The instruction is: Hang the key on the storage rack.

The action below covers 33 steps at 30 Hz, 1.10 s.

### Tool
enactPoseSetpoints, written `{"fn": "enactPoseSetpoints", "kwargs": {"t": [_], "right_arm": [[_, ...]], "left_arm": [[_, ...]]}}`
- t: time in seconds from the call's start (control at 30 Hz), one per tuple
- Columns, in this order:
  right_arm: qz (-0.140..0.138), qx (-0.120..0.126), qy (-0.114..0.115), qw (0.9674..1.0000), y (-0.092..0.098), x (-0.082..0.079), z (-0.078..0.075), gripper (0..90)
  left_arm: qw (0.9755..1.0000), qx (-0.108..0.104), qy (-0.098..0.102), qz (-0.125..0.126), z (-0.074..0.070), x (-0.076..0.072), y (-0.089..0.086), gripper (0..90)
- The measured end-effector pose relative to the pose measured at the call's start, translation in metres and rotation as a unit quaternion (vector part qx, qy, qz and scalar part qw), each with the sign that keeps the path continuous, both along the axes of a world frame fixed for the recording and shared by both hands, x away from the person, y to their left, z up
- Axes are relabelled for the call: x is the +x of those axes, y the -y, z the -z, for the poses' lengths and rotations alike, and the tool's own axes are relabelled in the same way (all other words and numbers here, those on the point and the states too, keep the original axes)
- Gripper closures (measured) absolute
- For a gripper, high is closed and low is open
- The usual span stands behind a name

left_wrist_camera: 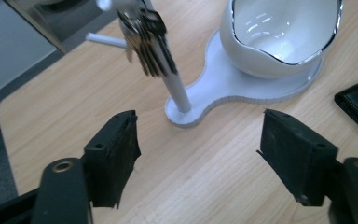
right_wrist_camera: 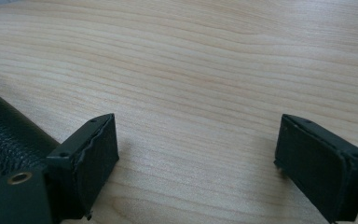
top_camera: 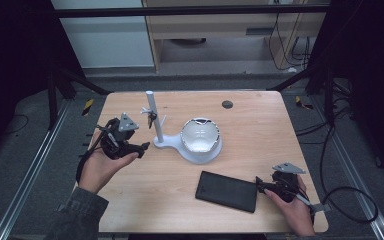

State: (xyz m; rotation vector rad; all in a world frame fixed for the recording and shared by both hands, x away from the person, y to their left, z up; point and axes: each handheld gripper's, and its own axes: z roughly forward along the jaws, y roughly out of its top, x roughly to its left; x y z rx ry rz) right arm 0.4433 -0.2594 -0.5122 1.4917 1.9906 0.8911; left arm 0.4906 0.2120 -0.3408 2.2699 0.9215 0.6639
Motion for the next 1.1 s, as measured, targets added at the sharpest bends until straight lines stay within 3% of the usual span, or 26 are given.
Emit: {"fn": "enactPoseSetpoints", "kwargs": {"t": [0.1, 0.23, 0.6, 0.9, 1.1], "right_arm": [[0.001, 0.0, 0.0, 1.0, 0.0, 0.0, 0.0, 13.1], [0.003, 0.003, -0.002, 1.0, 0.0, 0.0, 0.0, 12.2], [0.005, 0.002, -0.005, 1.0, 0.0, 0.001, 0.0, 10.2], [0.009, 0.006, 0.015, 0.9998, 0.004, -0.004, -0.008, 8.6], [0.006, 0.003, 0.022, 0.9997, 0.004, -0.007, -0.01, 6.7]], "left_arm": [[1.0, -0.005, 0.001, 0.005, 0.009, -0.003, 0.003, 18.3], [0.9994, -0.008, -0.013, 0.029, 0.025, -0.008, 0.011, 11.3], [0.9963, -0.013, -0.027, 0.081, 0.062, -0.02, 0.047, 7.6], [0.9915, -0.002, -0.029, 0.127, 0.072, -0.027, 0.079, 9.5], [0.9903, -0.018, -0.036, 0.133, 0.08, -0.028, 0.086, 8.8]]}}
